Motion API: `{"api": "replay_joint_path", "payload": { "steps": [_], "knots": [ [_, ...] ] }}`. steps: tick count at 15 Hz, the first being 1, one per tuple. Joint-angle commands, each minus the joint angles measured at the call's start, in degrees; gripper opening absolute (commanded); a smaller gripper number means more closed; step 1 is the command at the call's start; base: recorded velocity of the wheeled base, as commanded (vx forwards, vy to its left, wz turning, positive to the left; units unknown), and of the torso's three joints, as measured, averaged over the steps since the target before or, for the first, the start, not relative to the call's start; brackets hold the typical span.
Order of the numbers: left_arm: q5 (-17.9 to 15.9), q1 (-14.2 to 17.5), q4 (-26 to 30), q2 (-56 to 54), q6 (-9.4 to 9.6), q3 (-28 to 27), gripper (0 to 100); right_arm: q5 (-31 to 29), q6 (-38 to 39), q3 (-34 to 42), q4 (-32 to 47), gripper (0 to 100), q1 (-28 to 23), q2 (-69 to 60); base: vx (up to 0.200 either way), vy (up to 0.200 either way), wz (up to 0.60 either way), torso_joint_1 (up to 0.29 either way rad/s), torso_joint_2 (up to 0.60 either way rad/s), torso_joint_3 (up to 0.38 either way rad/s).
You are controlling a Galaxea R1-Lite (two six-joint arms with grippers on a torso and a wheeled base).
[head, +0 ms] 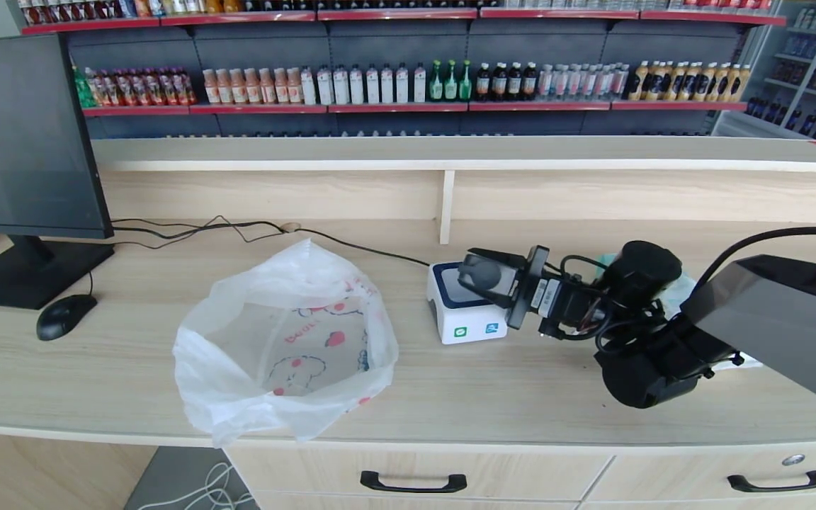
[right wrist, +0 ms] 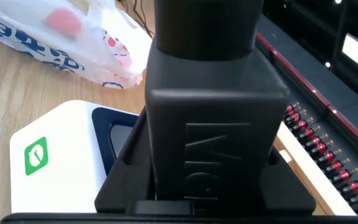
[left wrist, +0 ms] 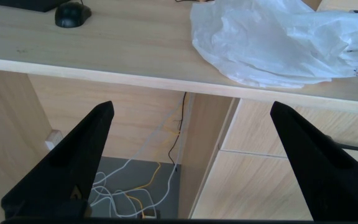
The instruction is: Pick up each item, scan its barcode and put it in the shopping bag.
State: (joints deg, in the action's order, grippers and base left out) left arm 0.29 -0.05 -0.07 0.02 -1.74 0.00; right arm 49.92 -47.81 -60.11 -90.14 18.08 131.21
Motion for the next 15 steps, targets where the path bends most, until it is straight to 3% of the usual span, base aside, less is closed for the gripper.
{"api": "replay_joint_path", "payload": {
  "steps": [1,15],
  "knots": [
    [0.1,0.0,0.0,0.0,-0.01,0.0,100,0.0,0.1,-0.4,0.1,0,0.0,0.7,0.0,0.0,0.0,0.0,0.0,0.0],
    [0.0,0.0,0.0,0.0,-0.01,0.0,100,-0.4,0.8,-2.3,0.1,0,2.7,-1.0,0.0,0.0,0.0,0.0,0.0,0.0]
  ]
}}
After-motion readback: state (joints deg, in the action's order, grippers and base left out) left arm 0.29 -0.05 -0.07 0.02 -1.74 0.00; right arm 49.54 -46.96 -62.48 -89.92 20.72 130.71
